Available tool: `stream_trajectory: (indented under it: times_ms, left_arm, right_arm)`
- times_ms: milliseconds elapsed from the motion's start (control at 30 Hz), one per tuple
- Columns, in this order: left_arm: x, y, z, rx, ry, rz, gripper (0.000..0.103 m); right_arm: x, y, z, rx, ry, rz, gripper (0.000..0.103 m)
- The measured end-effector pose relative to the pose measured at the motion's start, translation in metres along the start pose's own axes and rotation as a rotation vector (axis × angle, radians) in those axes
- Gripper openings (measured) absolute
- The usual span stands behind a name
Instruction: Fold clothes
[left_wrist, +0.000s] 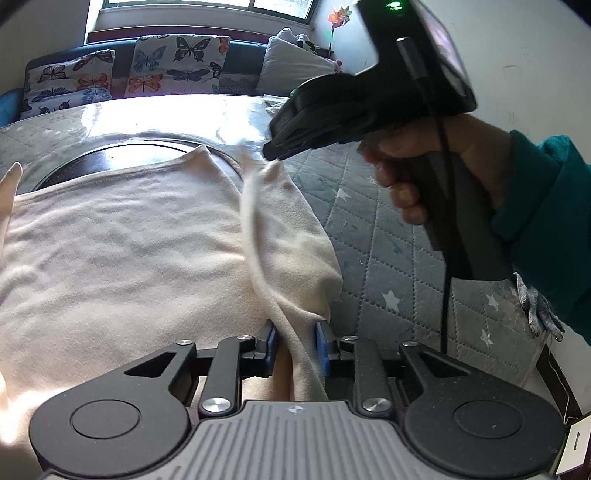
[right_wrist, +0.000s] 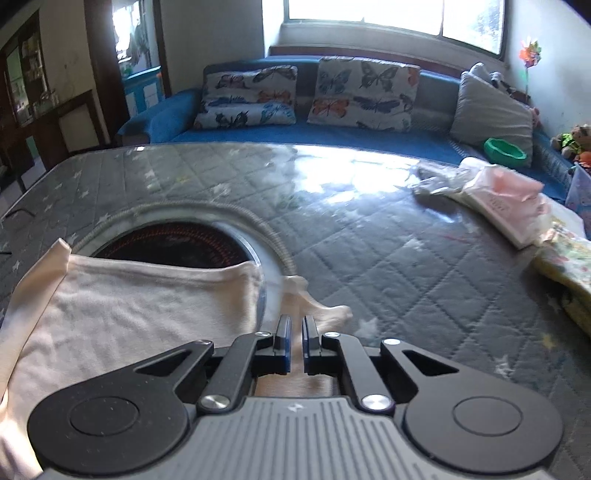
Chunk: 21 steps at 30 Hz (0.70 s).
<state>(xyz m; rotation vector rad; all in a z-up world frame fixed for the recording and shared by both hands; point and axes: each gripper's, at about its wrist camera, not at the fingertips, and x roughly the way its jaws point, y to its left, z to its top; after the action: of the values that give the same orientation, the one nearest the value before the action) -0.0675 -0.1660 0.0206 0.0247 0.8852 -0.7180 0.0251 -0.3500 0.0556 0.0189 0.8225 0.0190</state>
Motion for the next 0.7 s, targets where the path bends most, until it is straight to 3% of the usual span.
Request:
stream_trajectory:
  times_ms: [267,533,700]
  left_arm:
    - [0.002,-0.005,-0.003,0.033,-0.009,0.019,0.019]
    - [0.001,-0.006,-0.003,0.026,-0.008,0.020,0.020]
    - [0.002,-0.005,-0.002,0.025,-0.008,0.016,0.020]
  right_arm:
    - [-0.024,-0.020,-0.002,0.020,-0.037,-0.034,0.005]
    - [-0.005,-0.005,0.001,0.052,0.001,0.045,0.010]
    - [0.015,0.010,0.007,0.059,0.039,0.084,0.025]
